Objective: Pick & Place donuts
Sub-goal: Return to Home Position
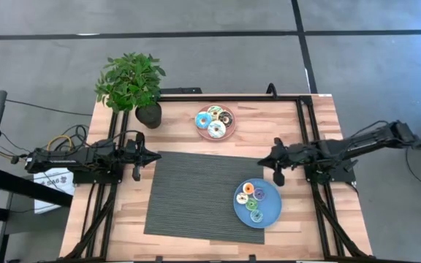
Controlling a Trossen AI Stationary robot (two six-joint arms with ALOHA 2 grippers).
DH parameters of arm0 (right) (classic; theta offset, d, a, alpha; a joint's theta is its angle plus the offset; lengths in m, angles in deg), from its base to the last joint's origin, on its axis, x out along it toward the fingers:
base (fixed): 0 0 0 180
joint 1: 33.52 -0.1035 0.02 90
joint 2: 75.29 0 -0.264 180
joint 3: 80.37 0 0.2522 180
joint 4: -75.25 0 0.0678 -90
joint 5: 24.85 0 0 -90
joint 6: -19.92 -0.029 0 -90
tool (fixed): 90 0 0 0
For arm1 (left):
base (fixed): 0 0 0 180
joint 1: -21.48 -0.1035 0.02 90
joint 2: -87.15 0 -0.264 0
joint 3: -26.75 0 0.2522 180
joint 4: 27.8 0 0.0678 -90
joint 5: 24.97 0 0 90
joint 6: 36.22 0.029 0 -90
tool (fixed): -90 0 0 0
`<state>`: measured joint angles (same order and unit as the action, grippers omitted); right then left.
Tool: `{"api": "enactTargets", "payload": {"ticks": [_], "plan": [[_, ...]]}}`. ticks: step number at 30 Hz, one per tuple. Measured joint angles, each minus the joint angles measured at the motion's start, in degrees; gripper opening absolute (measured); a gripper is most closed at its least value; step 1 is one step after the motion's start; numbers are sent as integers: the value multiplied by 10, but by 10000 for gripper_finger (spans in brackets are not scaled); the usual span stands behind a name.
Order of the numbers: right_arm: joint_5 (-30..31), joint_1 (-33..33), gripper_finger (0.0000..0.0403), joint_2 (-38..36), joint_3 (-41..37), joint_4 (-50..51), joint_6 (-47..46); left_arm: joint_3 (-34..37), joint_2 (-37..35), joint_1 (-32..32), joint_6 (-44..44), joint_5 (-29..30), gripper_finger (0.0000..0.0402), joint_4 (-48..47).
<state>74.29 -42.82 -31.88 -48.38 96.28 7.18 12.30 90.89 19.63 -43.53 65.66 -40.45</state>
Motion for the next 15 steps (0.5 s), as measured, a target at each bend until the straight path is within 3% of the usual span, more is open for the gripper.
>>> {"api": "enactTargets", "payload": {"ticks": [15], "plan": [[-16,5,0,-251,-161,-48,82,0,0,0,0,0,0,0]]}}
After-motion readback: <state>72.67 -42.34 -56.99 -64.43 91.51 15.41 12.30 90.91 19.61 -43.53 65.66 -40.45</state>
